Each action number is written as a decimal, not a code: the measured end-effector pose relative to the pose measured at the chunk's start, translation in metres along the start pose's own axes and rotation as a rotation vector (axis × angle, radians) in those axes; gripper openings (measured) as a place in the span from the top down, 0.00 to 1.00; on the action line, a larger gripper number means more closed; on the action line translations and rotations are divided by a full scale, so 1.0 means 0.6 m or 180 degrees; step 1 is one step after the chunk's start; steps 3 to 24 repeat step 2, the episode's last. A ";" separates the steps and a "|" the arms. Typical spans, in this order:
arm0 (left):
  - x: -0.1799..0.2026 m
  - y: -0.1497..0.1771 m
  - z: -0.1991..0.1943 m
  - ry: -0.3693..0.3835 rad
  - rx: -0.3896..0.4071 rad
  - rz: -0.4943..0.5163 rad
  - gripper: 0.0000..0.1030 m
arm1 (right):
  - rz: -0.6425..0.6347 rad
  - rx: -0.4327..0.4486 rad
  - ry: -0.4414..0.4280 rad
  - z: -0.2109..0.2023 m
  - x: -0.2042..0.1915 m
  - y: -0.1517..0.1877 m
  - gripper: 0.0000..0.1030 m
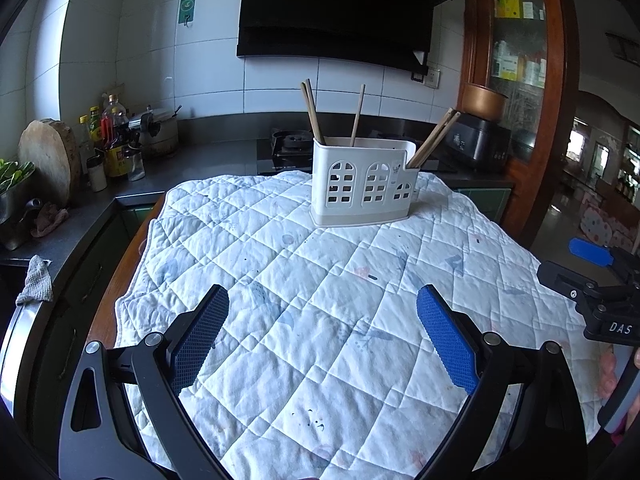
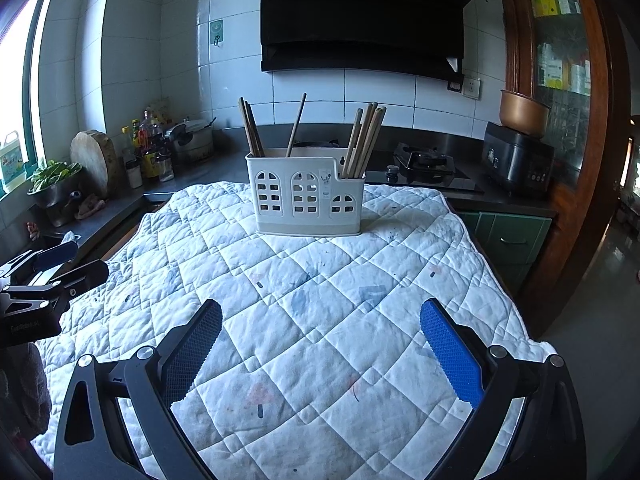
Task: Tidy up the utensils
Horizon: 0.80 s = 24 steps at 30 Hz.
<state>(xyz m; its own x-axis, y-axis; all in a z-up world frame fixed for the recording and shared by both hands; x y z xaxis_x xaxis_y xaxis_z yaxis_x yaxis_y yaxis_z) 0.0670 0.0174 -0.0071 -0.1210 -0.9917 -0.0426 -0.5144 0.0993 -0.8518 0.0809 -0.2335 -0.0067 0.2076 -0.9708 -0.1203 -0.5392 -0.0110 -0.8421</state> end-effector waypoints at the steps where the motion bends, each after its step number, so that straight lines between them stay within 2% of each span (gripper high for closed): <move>1: 0.001 0.001 0.001 0.0000 -0.0007 0.0000 0.09 | -0.0010 0.0003 0.0004 0.000 0.001 0.000 0.07; 24: 0.000 0.001 0.002 -0.0001 -0.0011 0.0000 0.09 | -0.0018 0.0006 0.0003 0.000 0.002 0.000 0.07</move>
Point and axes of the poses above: each gripper's, at about its wrist camera, not at the fingertips, and z roughly the way its jaws point, x to its right, y to its underside, the point moved 3 cm from there along z, roughly the way its jaws point, and after that the axes turned 7 degrees about z, right-handed, at the moved point
